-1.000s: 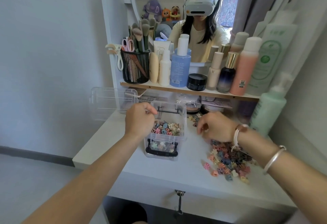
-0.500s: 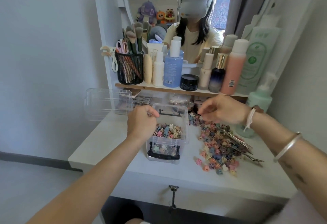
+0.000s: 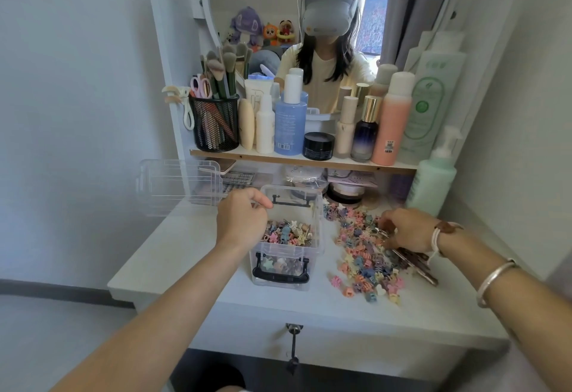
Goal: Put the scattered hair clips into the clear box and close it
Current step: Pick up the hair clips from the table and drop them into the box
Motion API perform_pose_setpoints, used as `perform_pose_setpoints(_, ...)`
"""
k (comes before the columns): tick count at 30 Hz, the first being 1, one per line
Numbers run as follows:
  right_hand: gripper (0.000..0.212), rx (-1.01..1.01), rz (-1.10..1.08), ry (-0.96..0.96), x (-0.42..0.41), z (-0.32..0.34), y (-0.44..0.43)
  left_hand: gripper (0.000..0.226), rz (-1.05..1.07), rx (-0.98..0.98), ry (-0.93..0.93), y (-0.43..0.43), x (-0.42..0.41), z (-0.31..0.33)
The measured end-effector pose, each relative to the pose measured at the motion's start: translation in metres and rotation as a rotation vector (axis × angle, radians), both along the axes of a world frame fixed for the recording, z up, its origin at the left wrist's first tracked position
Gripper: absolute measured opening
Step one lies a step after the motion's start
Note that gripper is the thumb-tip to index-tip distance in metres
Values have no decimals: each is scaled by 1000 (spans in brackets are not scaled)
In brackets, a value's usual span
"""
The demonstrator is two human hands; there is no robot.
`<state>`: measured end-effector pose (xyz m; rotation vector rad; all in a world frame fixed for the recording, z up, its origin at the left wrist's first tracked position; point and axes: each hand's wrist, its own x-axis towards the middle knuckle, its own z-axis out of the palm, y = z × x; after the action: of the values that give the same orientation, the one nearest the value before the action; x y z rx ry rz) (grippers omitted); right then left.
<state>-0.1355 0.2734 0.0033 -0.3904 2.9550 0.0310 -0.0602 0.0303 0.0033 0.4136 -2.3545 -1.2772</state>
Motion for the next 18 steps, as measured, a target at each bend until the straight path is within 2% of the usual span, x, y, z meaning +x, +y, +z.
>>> perform_pose_setpoints(9,28,-55,37,160,-5,-10,-5,33,7,-2,-1,0,-1,0)
perform_pose_setpoints(13,18,-146,51,202,-6,-2,-8,35,2,-8,-2,0,-1,0)
perform_pose_setpoints(16,14,-399,21,284,-5,23,-15,34,-3,-17,-1,0,-2,-1)
perform_pose_setpoints(18,13,-722,1,223,2,44,-29,36,-4,-10,-2,0,-2,-1)
